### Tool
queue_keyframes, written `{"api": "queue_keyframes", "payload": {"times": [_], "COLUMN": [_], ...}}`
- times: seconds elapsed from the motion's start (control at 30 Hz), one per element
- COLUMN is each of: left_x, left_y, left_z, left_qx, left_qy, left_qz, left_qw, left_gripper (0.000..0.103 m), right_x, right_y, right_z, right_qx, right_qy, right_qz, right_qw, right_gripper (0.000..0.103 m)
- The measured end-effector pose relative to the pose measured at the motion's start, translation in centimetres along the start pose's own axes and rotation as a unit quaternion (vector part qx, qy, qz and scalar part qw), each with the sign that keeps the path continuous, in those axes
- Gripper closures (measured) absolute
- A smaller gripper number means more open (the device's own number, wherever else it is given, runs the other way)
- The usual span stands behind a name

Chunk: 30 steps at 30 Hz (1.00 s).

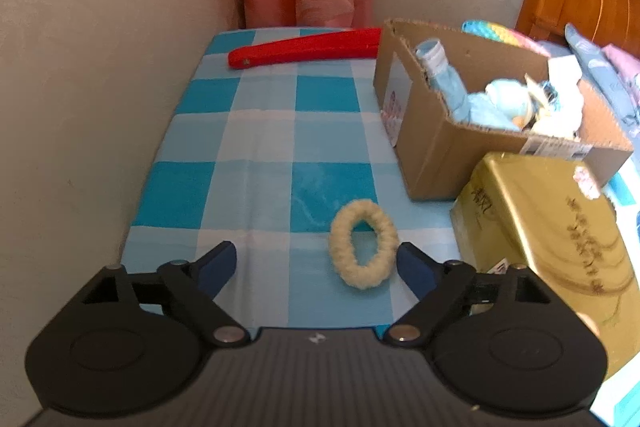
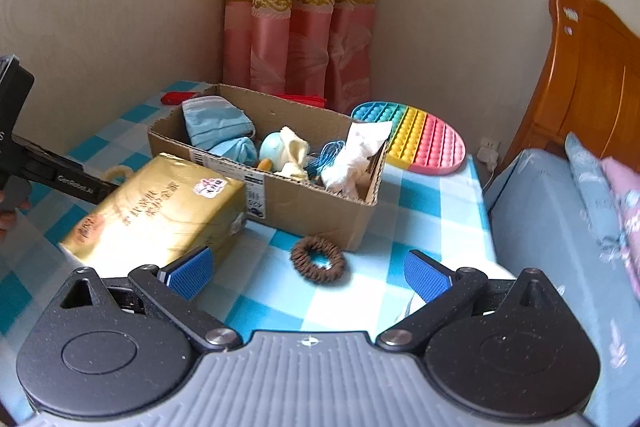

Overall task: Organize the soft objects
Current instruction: 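Move the left tool toward the white scrunchie beside the tissue pack, then close the left tool on the white scrunchie while the right tool approaches the brown hair tie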

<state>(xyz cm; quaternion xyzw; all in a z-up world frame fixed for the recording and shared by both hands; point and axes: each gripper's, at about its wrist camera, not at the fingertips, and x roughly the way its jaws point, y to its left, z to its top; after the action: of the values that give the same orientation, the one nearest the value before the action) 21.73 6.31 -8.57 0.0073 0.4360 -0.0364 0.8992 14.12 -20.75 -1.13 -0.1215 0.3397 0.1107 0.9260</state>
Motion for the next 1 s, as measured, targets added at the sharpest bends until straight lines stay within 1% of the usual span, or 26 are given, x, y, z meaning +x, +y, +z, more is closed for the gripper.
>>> {"api": "queue_keyframes", "payload": {"times": [0.07,0.17,0.23,0.3,0.33,0.4,0.43,0.47,0.53,0.63,0.83,1.0], "left_x": [0.2,0.2,0.2,0.0,-0.1,-0.2,-0.3,-0.3,-0.3,-0.6,-2.0,-2.2], "left_y": [-0.2,0.0,0.0,-0.1,-0.1,-0.4,-0.5,-0.6,-0.9,-1.0,-1.3,-1.3], "left_z": [-0.2,-0.2,-0.3,-0.2,-0.2,-0.1,-0.1,-0.1,-0.1,-0.1,0.0,-0.1], "left_qx": [0.006,0.000,-0.001,0.001,0.001,0.007,0.007,0.007,0.009,0.002,0.003,0.001], "left_qy": [-0.003,-0.007,-0.014,-0.023,-0.026,-0.030,-0.032,-0.033,-0.033,-0.031,-0.040,-0.036], "left_qz": [0.014,0.012,0.016,0.009,0.005,0.000,-0.007,-0.013,-0.012,-0.013,-0.019,-0.019], "left_qw": [0.9999,0.9999,0.9998,0.9997,0.9997,0.9995,0.9994,0.9994,0.9993,0.9994,0.9990,0.9992], "left_gripper": [0.011,0.012,0.020,0.040,0.043,0.065,0.067,0.067,0.069,0.071,0.071,0.071], "right_x": [0.5,1.0,1.3,1.5,1.7,2.0,2.1,2.2,2.6,3.2,4.8,6.4], "right_y": [-0.1,-0.2,-0.2,-0.3,-0.3,-0.3,-0.3,-0.3,-0.3,-0.3,-0.3,0.2], "right_z": [0.3,0.6,0.7,0.7,0.7,0.6,0.6,0.6,0.6,0.7,0.8,0.8], "right_qx": [-0.007,-0.014,-0.016,-0.018,-0.020,-0.023,-0.024,-0.025,-0.029,-0.036,-0.042,-0.044], "right_qy": [0.001,0.002,0.001,0.003,0.004,0.008,0.010,0.011,0.016,0.023,0.039,0.055], "right_qz": [-0.007,-0.009,-0.008,-0.005,-0.005,-0.003,-0.003,-0.002,0.001,0.000,0.008,0.012], "right_qw": [1.000,1.000,1.000,1.000,1.000,1.000,1.000,1.000,0.999,0.999,0.998,0.997], "right_gripper": [0.001,0.001,0.001,0.001,0.001,0.002,0.003,0.004,0.011,0.018,0.029,0.029]}}
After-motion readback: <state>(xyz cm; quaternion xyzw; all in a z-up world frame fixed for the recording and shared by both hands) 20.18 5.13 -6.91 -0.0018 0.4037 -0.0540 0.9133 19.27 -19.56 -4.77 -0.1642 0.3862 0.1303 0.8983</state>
